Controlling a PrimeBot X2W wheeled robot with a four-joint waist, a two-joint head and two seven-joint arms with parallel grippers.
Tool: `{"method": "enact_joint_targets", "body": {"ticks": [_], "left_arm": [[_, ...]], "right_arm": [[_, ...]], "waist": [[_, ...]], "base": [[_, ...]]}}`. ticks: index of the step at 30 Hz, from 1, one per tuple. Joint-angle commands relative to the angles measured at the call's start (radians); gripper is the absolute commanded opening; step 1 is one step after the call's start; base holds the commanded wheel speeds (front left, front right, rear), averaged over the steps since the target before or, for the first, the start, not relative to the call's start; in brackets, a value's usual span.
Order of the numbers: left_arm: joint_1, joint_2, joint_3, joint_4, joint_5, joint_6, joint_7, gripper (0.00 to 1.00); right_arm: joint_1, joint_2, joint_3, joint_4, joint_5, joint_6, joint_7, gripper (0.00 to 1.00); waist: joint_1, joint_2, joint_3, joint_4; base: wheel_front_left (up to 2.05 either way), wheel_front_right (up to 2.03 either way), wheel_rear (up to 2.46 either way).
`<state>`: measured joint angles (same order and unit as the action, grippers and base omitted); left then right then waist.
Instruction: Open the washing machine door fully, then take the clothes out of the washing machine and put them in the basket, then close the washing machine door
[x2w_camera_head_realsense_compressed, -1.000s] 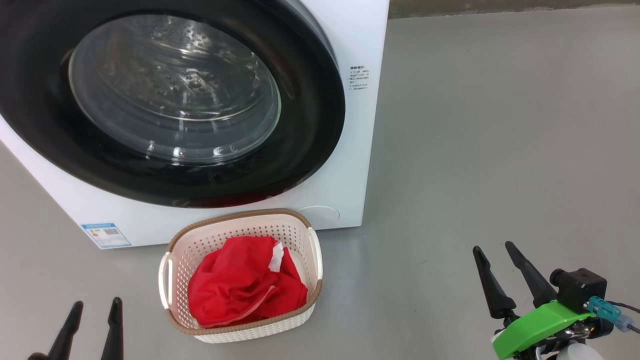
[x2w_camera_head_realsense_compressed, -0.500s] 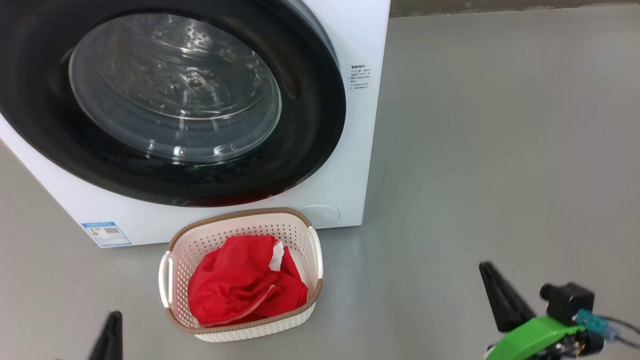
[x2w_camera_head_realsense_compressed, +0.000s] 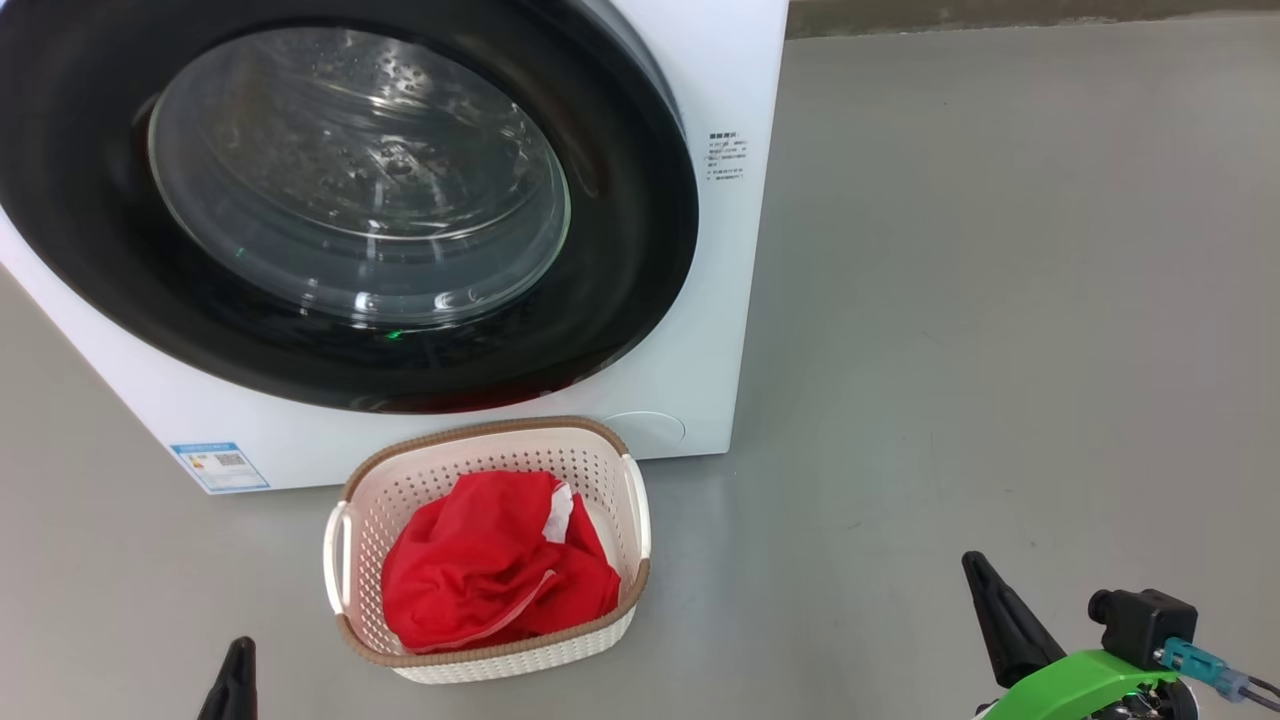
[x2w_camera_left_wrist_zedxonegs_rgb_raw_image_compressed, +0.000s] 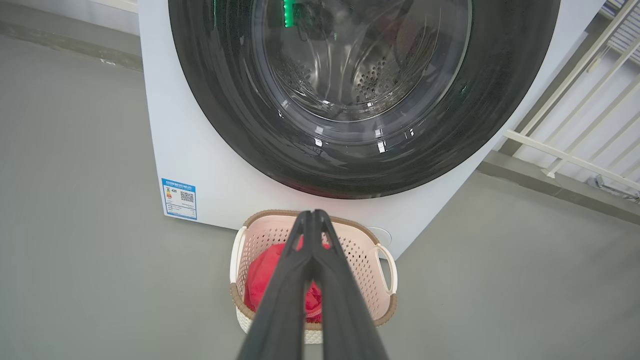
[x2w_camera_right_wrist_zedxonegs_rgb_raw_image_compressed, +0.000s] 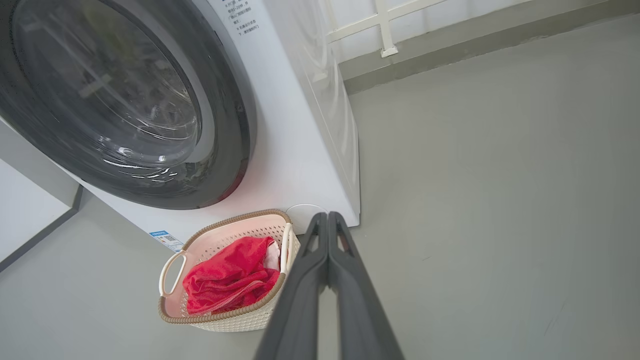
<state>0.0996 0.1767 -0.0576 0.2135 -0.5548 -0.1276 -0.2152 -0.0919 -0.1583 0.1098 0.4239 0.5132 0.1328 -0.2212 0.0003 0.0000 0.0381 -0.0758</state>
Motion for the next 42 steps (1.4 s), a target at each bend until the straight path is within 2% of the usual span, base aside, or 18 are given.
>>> {"method": "enact_joint_targets", "body": {"ticks": [1, 42], "left_arm": [[-0.021, 0.011, 0.017, -0.017, -0.023, 0.0, 0.004, 0.0], [-0.09, -0.035, 0.068, 0.001, -0.407, -0.001, 0.118, 0.0]], "right_arm": [[-0.023, -0.006, -0.012, -0.03, 0.033, 0.0, 0.004, 0.0], [-0.02, 0.034, -0.087, -0.085, 0.426, -0.001, 0.123, 0.0]], "waist": [[-0.0001, 0.0, 0.0, 0.001], [-0.0002, 0.0, -0.013, 0.028]], "base": [[0.0, 0.0, 0.0], [0.0, 0.0, 0.0]]}}
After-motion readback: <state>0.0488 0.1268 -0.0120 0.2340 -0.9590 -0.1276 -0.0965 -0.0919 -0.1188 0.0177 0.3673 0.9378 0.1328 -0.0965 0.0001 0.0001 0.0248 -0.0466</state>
